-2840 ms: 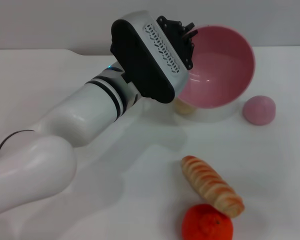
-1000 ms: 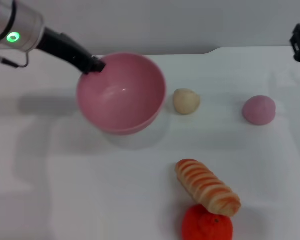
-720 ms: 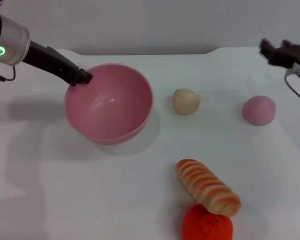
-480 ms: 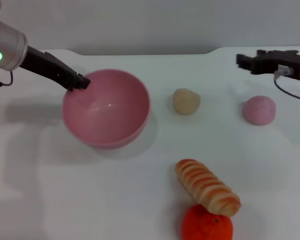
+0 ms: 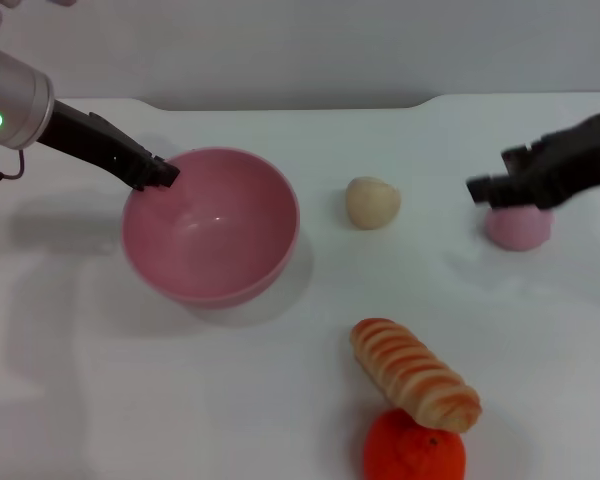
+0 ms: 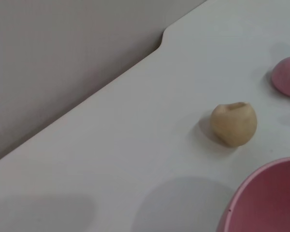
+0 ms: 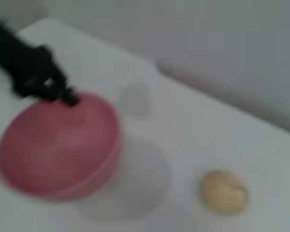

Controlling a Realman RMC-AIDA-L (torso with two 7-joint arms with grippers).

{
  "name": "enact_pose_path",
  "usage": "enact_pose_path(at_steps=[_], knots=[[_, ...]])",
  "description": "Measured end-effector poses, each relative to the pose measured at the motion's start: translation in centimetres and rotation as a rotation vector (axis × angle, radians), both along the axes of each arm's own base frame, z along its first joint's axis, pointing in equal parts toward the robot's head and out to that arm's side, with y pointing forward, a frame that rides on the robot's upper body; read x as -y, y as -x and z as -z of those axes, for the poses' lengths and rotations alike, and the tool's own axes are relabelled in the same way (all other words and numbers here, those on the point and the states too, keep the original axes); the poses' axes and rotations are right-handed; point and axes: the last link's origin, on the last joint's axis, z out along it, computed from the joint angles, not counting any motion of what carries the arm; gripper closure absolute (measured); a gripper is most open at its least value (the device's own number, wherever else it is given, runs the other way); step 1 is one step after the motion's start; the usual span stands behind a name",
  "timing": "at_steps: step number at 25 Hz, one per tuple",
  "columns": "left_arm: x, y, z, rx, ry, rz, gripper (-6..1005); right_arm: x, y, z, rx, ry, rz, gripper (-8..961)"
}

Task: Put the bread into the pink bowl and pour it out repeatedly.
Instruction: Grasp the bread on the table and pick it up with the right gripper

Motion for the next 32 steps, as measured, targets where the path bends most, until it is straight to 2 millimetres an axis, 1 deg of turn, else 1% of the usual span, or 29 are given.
enact_pose_path(at_steps=[2, 5, 10, 14, 17, 19, 23, 32], knots=[[0.0, 0.1, 0.0, 0.001, 0.001, -0.005, 955, 0.9, 0.7, -0.3, 0.031, 0.053, -0.017, 399], [0.1, 0.0, 0.1, 0.004, 0.003, -0.008, 955, 1.8, 1.4, 0.1, 0.071, 0.139, -0.033, 398], [0.2, -0.1, 0.5, 0.009, 0.011, -0.009, 956, 2.5, 1.9, 2.1, 0.117, 0.262, -0.051, 396], [0.4, -0.1, 0.9, 0.013, 0.019, -0.008, 956, 2.9, 1.6, 4.7, 0.148, 0.361, -0.046, 394], [0.5, 0.0, 1.1, 0.016, 0.019, -0.010, 956, 2.9, 1.2, 6.4, 0.167, 0.407, -0.040, 339], [0.6, 0.1, 1.2, 0.018, 0.020, -0.012, 956, 2.9, 1.0, 7.2, 0.177, 0.423, -0.035, 302], [0.8, 0.3, 1.4, 0.021, 0.024, -0.018, 956, 2.9, 0.6, 8.2, 0.187, 0.454, -0.020, 314], [0.9, 0.3, 1.6, 0.023, 0.030, -0.017, 955, 2.4, -0.6, 9.3, 0.199, 0.483, 0.024, 342]])
